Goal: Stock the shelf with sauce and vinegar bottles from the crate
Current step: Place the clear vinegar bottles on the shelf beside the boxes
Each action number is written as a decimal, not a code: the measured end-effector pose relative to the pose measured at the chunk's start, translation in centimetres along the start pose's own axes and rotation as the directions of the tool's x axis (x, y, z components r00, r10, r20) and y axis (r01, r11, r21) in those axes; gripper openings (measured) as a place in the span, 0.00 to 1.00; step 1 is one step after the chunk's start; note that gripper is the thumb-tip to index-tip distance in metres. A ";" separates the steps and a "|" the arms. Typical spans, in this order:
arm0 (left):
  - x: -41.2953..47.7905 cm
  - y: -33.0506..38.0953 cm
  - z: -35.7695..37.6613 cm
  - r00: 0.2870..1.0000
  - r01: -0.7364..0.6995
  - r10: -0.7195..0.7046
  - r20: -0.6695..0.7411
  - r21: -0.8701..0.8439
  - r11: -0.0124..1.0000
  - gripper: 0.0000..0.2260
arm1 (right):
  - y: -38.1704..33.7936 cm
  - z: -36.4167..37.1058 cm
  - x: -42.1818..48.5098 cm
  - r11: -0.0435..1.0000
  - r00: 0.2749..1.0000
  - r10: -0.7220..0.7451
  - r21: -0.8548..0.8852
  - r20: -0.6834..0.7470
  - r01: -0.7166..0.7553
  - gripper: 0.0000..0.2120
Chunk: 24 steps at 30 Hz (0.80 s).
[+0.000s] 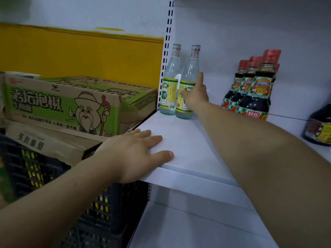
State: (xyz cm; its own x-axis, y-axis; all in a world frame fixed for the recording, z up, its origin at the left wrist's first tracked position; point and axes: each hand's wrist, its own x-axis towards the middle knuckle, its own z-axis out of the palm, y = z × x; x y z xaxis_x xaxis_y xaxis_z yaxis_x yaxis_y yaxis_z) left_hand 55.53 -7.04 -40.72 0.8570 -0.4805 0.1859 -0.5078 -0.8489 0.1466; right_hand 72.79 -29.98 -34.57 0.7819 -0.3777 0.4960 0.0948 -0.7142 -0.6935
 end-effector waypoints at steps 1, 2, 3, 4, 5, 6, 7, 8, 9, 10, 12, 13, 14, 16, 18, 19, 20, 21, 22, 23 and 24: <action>0.0 0.0 0.0 1.000 -0.002 0.002 -0.004 0.003 1.000 0.45 | 0.2 0.1 0.2 1.000 1.000 -0.002 -0.008 -0.005 0.002 0.44; 0.1 0.0 0.1 1.000 -0.003 0.003 -0.007 0.006 1.000 0.45 | 0.3 0.2 0.4 1.000 1.000 -0.004 -0.018 -0.010 0.004 0.44; 0.1 0.0 0.1 1.000 -0.003 0.003 -0.009 0.009 1.000 0.45 | 0.5 0.2 0.5 1.000 1.000 -0.007 -0.029 -0.014 0.006 0.44; 0.1 0.0 0.1 1.000 -0.002 0.002 -0.009 0.011 1.000 0.45 | 0.6 0.3 0.7 0.999 1.000 -0.010 -0.037 -0.018 0.009 0.44; 0.1 0.0 0.2 1.000 -0.001 0.001 -0.009 0.013 1.000 0.45 | 0.6 0.4 0.7 0.999 1.000 -0.015 -0.043 -0.020 0.014 0.44; 0.2 0.0 0.2 1.000 0.000 0.000 -0.009 0.016 1.000 0.44 | 0.7 0.4 0.8 0.999 1.000 -0.022 -0.047 -0.021 0.021 0.44; 0.2 -0.1 0.3 1.000 0.001 -0.001 -0.009 0.019 1.000 0.43 | 0.7 0.5 0.8 0.998 0.999 -0.030 -0.052 -0.023 0.029 0.43; 0.2 -0.2 0.3 1.000 0.003 -0.003 -0.012 0.021 1.000 0.42 | 0.8 0.6 0.8 0.998 0.999 -0.040 -0.057 -0.028 0.038 0.43; 0.3 -0.2 0.3 1.000 0.005 -0.005 -0.014 0.022 1.000 0.40 | 0.9 0.7 0.8 0.997 0.998 -0.047 -0.060 -0.033 0.045 0.43; 0.3 -0.2 0.4 1.000 0.006 -0.006 -0.016 0.025 1.000 0.40 | 1.0 0.7 0.7 0.997 0.998 -0.051 -0.058 -0.037 0.049 0.43; 0.2 -0.2 0.4 1.000 0.005 -0.004 -0.013 0.029 1.000 0.40 | 1.2 0.8 0.4 0.996 0.998 -0.053 -0.068 -0.038 0.051 0.44; 0.2 -0.1 0.4 1.000 0.004 -0.004 -0.010 0.029 1.000 0.41 | 1.3 0.9 0.2 0.994 0.998 -0.052 -0.097 -0.044 0.048 0.46; 0.1 0.0 0.3 1.000 0.005 -0.005 -0.008 0.024 1.000 0.42 | 1.4 1.1 0.0 0.990 0.997 -0.047 -0.136 -0.053 0.039 0.49; 0.1 0.0 0.3 1.000 0.008 -0.007 -0.015 0.012 1.000 0.44 | 1.1 1.7 -0.4 0.982 0.998 -0.025 -0.189 -0.056 0.014 0.55; 0.0 0.0 0.3 1.000 0.005 -0.005 -0.030 0.006 1.000 0.44 | 0.5 2.3 -0.5 0.983 0.999 0.001 -0.184 -0.039 -0.008 0.59; 0.0 0.0 0.3 0.999 0.003 -0.003 -0.035 0.006 1.000 0.45 | 0.2 2.6 -0.5 0.985 0.999 0.014 -0.173 -0.038 -0.020 0.61; 0.0 0.0 0.4 0.999 0.003 -0.003 -0.039 0.007 1.000 0.45 | 0.0 2.8 -0.4 0.985 0.999 0.024 -0.168 -0.042 -0.030 0.61; 0.0 0.0 0.4 0.999 0.003 -0.003 -0.041 0.010 1.000 0.45 | -0.1 3.0 -0.4 0.985 0.998 0.027 -0.170 -0.048 -0.034 0.61; 0.0 0.0 0.4 0.999 0.002 -0.001 -0.043 0.013 1.000 0.45 | -0.1 3.1 -0.3 0.983 0.998 0.023 -0.178 -0.056 -0.033 0.61; 0.0 -0.1 0.4 0.999 0.000 0.001 -0.044 0.015 1.000 0.45 | 0.0 3.1 -0.3 0.982 0.998 0.017 -0.189 -0.063 -0.029 0.60; 0.0 -0.1 0.4 0.999 -0.002 0.002 -0.044 0.015 1.000 0.45 | 0.2 3.1 -0.3 0.980 0.998 0.013 -0.197 -0.066 -0.026 0.60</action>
State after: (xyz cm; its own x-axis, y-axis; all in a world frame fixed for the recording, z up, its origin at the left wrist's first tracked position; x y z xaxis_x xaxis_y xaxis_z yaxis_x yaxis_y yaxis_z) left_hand 55.63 -7.07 -41.14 0.8511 -0.4724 0.2290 -0.5079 -0.8513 0.1314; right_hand 74.51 -28.16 -36.45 0.7405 -0.4250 0.5207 -0.0486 -0.8065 -0.5892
